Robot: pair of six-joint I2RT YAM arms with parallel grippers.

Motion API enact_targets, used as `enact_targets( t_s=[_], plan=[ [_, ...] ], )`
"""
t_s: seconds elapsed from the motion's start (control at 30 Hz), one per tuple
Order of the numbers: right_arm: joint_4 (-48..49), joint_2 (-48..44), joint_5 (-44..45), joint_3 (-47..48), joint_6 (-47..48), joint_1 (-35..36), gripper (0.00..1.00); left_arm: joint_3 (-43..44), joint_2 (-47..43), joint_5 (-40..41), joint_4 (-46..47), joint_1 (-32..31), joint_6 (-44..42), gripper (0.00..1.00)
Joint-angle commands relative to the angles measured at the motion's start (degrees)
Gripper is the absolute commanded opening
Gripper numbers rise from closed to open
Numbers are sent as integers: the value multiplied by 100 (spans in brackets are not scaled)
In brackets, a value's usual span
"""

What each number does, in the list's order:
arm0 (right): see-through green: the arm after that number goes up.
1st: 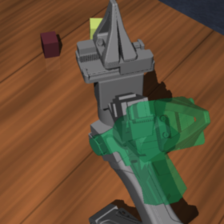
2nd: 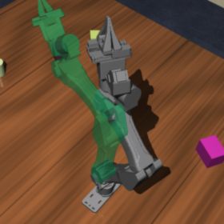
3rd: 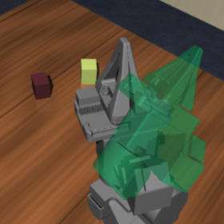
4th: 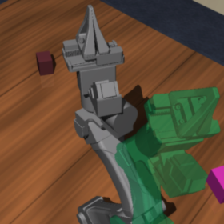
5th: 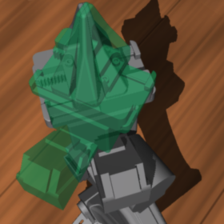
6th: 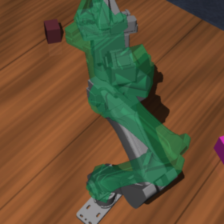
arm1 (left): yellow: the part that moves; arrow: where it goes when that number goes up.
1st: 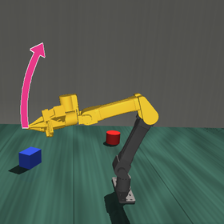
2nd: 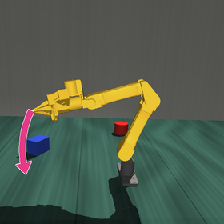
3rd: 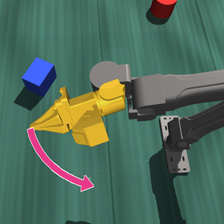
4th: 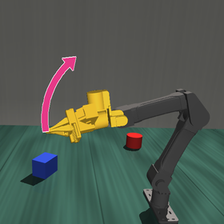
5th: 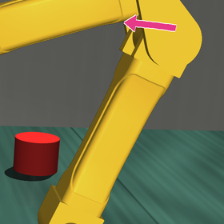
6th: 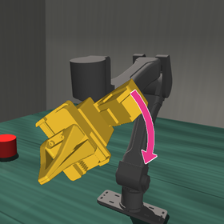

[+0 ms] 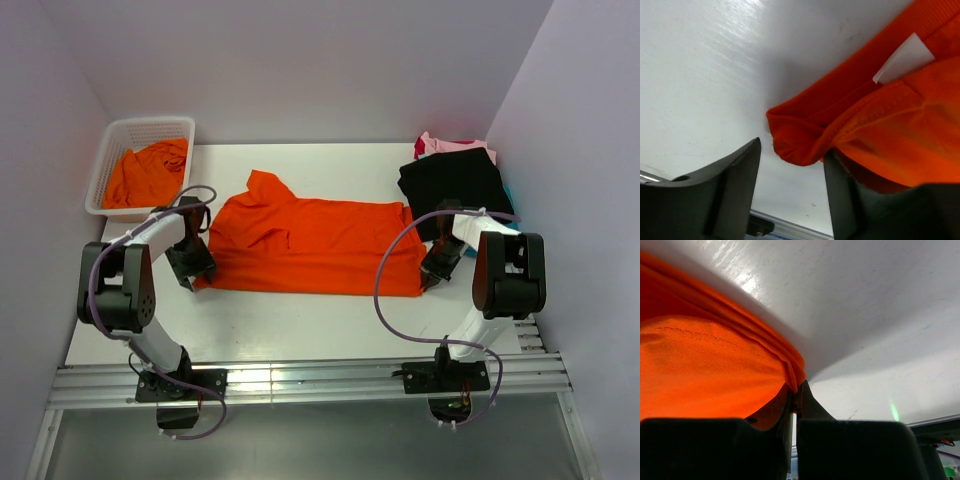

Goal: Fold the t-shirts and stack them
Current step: Fold the flattened tshirt in 1/3 of the way

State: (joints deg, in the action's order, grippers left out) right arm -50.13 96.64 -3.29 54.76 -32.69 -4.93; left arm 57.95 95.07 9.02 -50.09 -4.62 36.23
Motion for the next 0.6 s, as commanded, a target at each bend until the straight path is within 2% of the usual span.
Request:
enact_targets(
  t_s=[0.0, 0.03, 0.13, 0.17, 0.23, 0.33, 0.4, 0.57],
  plan=[
    [135, -145, -207, -150, -1, -34, 0, 181, 370, 449, 0, -21, 165, 53],
    [144, -198, -242, -176, -10, -34, 0, 233, 459, 609, -254, -21, 235, 44],
    [187, -356, -383, -343, -62, -34, 0, 190, 574, 1031, -432, -30, 350, 23],
    [205, -400, -505, -465, -71, -34, 0, 112, 574, 1102, -475, -30, 393, 20],
    [284, -523, -750, -712, -211, -43, 0, 120, 557, 1155, -581, -21, 508, 6],
    [381, -681, -1041, -1081, -421, -70, 0, 137, 400, 945, -800, -21, 631, 0],
    [320, -822, -1077, -1309, -554, -105, 0, 41, 180, 725, -1063, -47, 806, 0],
    [4, -1366, -1016, -1670, -722, -193, 0, -590, -1085, 242, -1574, -249, 1228, 0]
  ],
)
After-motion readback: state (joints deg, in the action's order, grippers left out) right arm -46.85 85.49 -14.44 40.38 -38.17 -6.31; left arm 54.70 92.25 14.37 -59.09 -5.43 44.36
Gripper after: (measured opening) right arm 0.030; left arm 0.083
